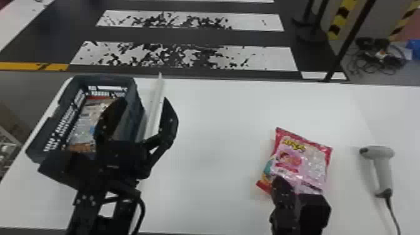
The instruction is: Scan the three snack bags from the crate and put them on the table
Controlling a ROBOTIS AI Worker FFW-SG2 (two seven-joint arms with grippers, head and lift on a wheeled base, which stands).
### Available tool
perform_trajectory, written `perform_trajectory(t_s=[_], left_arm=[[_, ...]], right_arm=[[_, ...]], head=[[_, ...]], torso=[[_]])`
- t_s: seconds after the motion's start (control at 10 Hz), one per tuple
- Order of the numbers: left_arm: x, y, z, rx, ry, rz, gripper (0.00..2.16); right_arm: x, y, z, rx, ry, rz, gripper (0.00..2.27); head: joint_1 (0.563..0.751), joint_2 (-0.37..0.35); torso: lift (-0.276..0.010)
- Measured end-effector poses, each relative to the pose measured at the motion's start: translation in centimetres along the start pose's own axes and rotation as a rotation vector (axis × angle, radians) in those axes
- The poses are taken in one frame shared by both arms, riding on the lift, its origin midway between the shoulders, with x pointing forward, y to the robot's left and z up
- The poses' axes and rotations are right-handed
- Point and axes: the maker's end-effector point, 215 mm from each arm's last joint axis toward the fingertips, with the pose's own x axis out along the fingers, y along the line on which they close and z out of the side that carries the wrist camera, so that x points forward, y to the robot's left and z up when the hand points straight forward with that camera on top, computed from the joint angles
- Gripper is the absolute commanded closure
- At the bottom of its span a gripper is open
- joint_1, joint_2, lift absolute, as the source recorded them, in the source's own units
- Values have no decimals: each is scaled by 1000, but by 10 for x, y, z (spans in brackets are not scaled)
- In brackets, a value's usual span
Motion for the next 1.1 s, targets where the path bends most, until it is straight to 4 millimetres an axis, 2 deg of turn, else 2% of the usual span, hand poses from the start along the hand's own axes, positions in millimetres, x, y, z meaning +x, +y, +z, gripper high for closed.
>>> perform_trajectory(t_s=[0.5,0.8,1.1], left_arm=[[1,-1,2,-3,-6,1,36],[1,0,0,1,-3,2,39],[-6,14,-14,23,21,31,36]], right_arm=[[6,-27,1,-6,2,-46,2132],[2,-26,7,2,-10,-43,2132],[-14,-21,50,28,-90,-19,2132]], head=[[695,-48],[695,-52],[695,-25]], torso=[[-94],[-94],[-94]])
